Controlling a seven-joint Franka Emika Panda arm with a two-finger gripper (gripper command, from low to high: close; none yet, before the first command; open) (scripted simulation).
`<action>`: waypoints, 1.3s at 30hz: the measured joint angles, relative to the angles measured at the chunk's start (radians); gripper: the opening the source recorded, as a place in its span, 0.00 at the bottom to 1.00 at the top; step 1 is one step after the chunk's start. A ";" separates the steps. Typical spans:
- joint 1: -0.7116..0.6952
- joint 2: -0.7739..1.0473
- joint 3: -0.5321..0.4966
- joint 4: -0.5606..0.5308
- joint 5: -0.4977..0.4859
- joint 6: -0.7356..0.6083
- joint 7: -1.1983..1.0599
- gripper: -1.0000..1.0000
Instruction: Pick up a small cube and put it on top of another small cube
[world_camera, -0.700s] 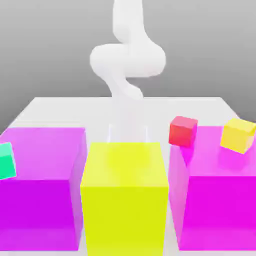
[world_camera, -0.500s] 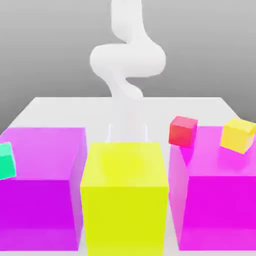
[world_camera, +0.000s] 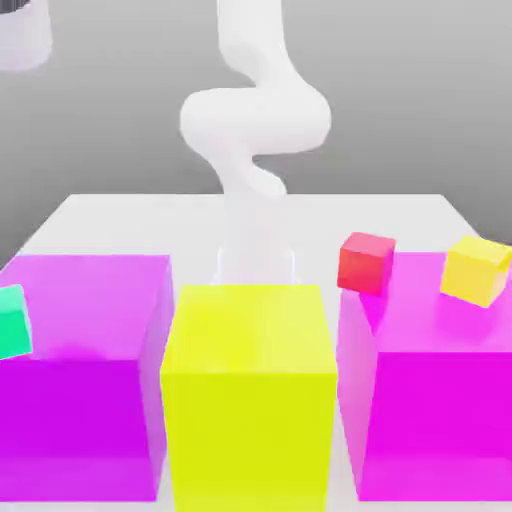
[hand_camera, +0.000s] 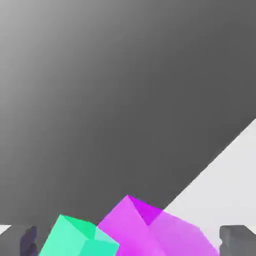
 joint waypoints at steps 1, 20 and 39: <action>-0.001 0.000 -0.045 -0.011 0.010 0.023 -0.018 0.50; 0.275 0.302 -0.427 -0.104 -0.254 0.024 -0.344 0.50; 0.863 0.310 -0.971 -0.199 -0.989 0.149 -0.315 0.50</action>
